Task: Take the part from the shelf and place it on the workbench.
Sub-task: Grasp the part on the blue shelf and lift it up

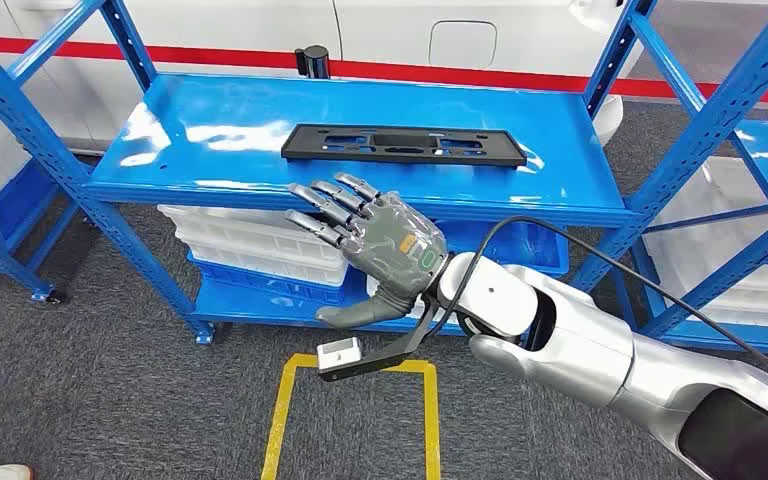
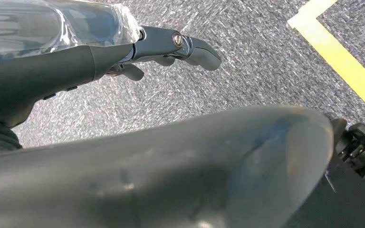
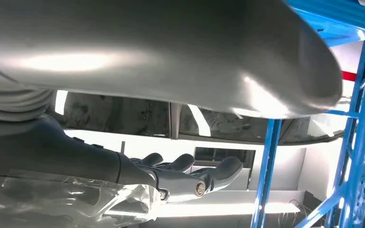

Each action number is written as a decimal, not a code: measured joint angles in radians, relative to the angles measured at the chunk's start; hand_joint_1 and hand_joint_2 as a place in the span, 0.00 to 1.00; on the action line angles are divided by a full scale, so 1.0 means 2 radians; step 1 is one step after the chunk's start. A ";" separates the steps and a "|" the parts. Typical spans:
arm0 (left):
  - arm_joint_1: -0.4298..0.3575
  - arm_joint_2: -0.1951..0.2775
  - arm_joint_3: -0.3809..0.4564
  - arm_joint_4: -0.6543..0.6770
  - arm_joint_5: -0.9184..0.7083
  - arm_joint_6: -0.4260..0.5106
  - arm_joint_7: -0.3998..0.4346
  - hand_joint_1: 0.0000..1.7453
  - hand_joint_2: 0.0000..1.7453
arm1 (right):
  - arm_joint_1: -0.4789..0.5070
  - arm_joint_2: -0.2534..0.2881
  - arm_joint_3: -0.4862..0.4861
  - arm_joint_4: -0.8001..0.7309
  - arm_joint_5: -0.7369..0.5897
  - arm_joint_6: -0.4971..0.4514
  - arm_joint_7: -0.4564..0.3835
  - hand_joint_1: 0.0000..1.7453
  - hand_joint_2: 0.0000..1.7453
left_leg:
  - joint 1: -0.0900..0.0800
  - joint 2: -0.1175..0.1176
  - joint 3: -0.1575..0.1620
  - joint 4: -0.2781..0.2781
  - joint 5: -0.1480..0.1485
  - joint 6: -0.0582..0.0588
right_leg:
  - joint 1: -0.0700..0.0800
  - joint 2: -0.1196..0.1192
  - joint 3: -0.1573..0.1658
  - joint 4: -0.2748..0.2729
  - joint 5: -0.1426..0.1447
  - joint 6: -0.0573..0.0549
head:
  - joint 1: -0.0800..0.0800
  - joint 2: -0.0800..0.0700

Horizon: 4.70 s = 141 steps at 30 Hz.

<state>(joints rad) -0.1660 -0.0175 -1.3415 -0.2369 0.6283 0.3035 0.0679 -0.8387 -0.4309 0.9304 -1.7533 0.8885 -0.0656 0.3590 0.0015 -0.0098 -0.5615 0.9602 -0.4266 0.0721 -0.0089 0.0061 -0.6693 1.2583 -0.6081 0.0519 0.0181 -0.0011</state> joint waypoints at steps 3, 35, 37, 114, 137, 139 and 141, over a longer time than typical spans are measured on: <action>0.002 0.000 0.000 0.000 0.000 -0.001 0.000 0.00 0.00 | 0.004 0.000 0.000 0.000 0.000 0.000 0.000 0.00 0.00 | -0.002 0.000 0.012 0.000 -0.009 0.000 | 0.000 0.000 -0.013 -0.008 0.020 -0.001 | 0.000 0.000; 0.002 0.000 -0.002 0.000 -0.006 0.000 0.002 0.00 0.00 | 0.014 -0.004 -0.007 -0.008 0.002 0.002 0.001 0.00 0.00 | -0.002 0.000 0.011 0.001 -0.006 -0.002 | 0.001 0.000 -0.007 -0.011 0.014 -0.002 | -0.006 0.000; 0.002 0.000 -0.002 0.000 -0.006 0.000 0.001 0.00 0.00 | 0.014 -0.005 -0.007 -0.008 0.002 0.002 0.001 0.00 0.00 | -0.002 -0.001 0.023 0.001 -0.016 -0.003 | 0.002 0.000 0.006 -0.077 0.068 -0.007 | -0.006 0.000; -0.027 -0.015 -0.017 0.000 -0.052 -0.031 0.004 0.00 0.00 | -0.048 0.106 0.048 0.370 -0.015 0.071 0.048 1.00 1.00 | 0.002 0.002 -0.034 0.062 -0.016 -0.021 | -0.004 0.004 0.034 -0.133 0.088 -0.017 | -0.006 0.000; -0.010 -0.011 -0.014 0.001 -0.040 -0.017 -0.020 0.00 1.00 | -0.046 0.121 0.019 0.178 -0.249 -0.070 -0.079 1.00 1.00 | 0.005 0.006 -0.020 0.047 -0.028 -0.033 | -0.009 0.001 0.034 -0.131 0.086 -0.015 | -0.005 0.000; -0.009 -0.011 -0.012 0.001 -0.040 -0.014 -0.023 0.00 1.00 | -0.046 0.120 0.007 0.134 -0.310 -0.086 -0.099 1.00 1.00 | 0.005 0.006 -0.052 0.118 -0.060 -0.037 | -0.009 0.001 0.034 -0.131 0.086 -0.018 | -0.005 0.000; -0.008 -0.011 -0.011 0.001 -0.038 -0.013 -0.026 0.00 1.00 | -0.045 0.118 -0.006 0.094 -0.368 -0.091 -0.113 1.00 1.00 | 0.005 0.006 -0.074 0.162 -0.070 -0.036 | -0.008 0.002 0.034 -0.131 0.085 -0.018 | -0.005 0.000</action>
<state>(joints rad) -0.1816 -0.0404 -1.3643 -0.2358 0.5516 0.2770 0.0150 -0.9284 -0.1939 0.9194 -1.5655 0.1526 -0.2486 0.1338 0.0123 0.0012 -0.7094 1.2834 -0.5676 -0.0008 -0.0259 0.0099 -0.6004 0.9960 -0.4373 0.0151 0.0088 -0.0015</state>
